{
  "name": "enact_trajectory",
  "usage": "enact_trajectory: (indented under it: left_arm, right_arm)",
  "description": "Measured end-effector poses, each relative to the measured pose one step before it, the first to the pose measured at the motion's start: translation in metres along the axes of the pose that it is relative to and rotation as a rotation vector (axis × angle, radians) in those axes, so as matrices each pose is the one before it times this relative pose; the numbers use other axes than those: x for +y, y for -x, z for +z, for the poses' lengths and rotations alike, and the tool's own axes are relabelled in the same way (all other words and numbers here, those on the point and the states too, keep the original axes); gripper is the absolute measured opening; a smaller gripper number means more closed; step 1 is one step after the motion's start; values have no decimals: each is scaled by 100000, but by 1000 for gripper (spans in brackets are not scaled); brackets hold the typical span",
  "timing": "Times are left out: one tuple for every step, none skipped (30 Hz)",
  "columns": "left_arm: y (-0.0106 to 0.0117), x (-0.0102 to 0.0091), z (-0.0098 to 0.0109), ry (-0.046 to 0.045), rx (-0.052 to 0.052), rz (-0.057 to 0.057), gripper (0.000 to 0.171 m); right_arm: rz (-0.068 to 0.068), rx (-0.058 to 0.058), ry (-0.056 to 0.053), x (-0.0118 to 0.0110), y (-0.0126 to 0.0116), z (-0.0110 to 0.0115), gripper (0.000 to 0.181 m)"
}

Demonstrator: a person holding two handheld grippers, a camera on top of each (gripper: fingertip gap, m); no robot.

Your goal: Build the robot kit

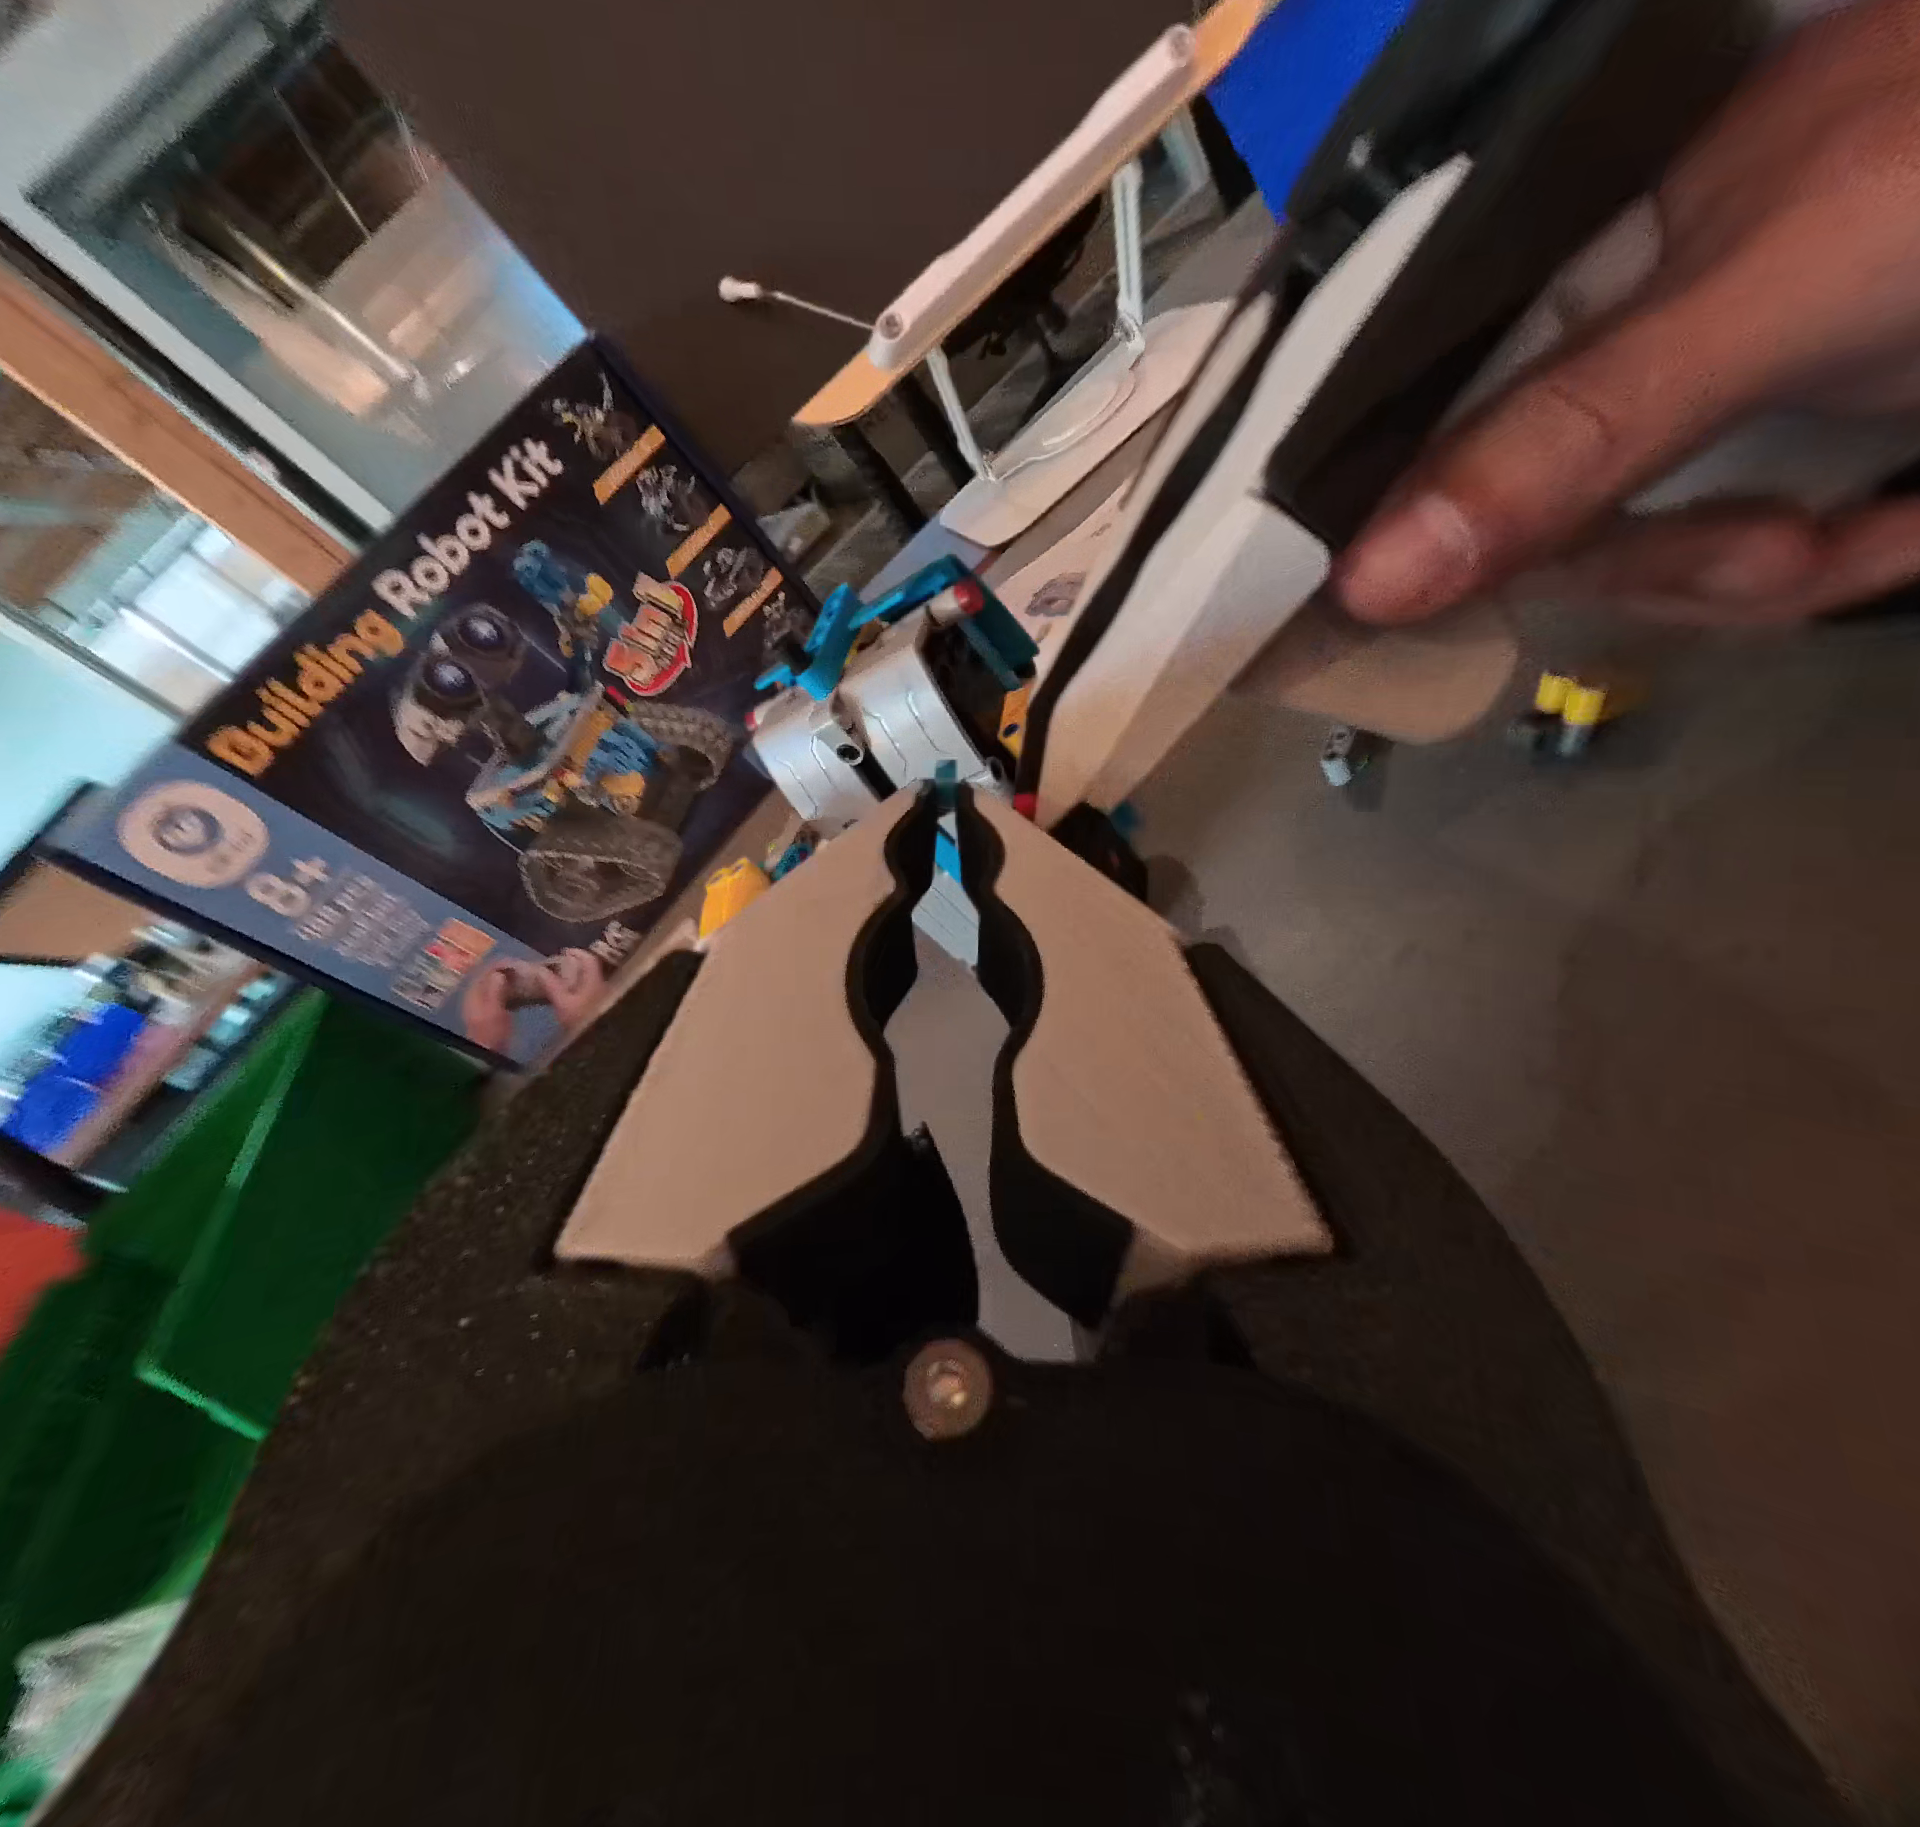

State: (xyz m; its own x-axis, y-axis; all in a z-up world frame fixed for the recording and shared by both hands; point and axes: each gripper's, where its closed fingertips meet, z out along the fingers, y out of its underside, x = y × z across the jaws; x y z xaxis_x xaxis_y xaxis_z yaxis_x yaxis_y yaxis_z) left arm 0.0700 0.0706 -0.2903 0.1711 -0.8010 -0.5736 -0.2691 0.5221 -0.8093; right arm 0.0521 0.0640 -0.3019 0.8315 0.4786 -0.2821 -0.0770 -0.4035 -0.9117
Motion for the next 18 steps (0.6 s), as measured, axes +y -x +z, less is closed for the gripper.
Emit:
enact_trajectory:
  left_arm:
    - [-236, -37, 3, 408, -1013, 5978, 3]
    - [-219, 9, 26, 558, -551, 4432, 3]
    - [-217, 29, 21, 388, 258, 2645, 3]
    - [-186, 6, 18, -16, 700, 1314, 3]
    - [-144, -32, 0, -289, 795, 711, 3]
    - [-118, -51, -18, -379, 695, 2277, 3]
    - [-109, 32, -25, 15, 368, 4802, 3]
    - [-158, 93, -23, 499, 655, 4827, 3]
    - [-220, 11, -65, -76, 1182, 1776, 3]
    - [-139, -117, -104, -825, 1110, -1907, 3]
    - [-40, -154, -95, -998, 1083, -3477, 3]
    - [-38, -199, -83, -1414, 1440, -2815, 3]
    - [90, -180, -97, -1446, 575, -2065, 3]
    - [196, -99, -73, -1119, 99, -2696, 3]
    - [53, -137, -62, -1573, 1766, -5357, 3]
    - [-48, -243, -75, -2530, 3441, -8619, 3]
    - [-98, -345, -115, -3494, 4609, -10317, 3]
    - [-83, -303, -142, -3327, 4790, -9279, 3]
  right_arm:
    - [-3022, 1382, 1220, 143, -162, -129, 3]
    - [-2587, 699, 1166, 184, -32, -85, 3]
    - [-1224, 335, 1290, 243, -24, -43, 3]
    - [-1610, 36, 881, 187, 0, -45, 3]
    - [-1919, 79, 423, 113, 4, -61, 3]
    - [-1652, -26, 468, 86, 30, -72, 3]
    - [-2577, 433, 569, 92, -2, -83, 3]
    - [-3922, 1626, -214, -29, -124, -121, 3]
    - [-4949, 2906, 367, -1, -327, -168, 4]
    - [-4629, 2297, 429, -50, -252, -190, 4]
    - [-2892, 650, -59, -100, 9, -164, 4]
    - [-2199, 1992, -116, -68, -142, -127, 4]
    - [-2642, 2819, 518, 30, -284, -121, 4]
    - [-2837, 1373, 1172, 137, -84, -94, 4]
    - [-2813, 1637, 496, 59, -144, -129, 4]
    - [-2686, 1721, 135, 38, -184, -153, 4]
    - [-1924, 1201, 7, 16, -166, -169, 4]
    - [-1260, -102, -1318, -174, -10, -212, 4]
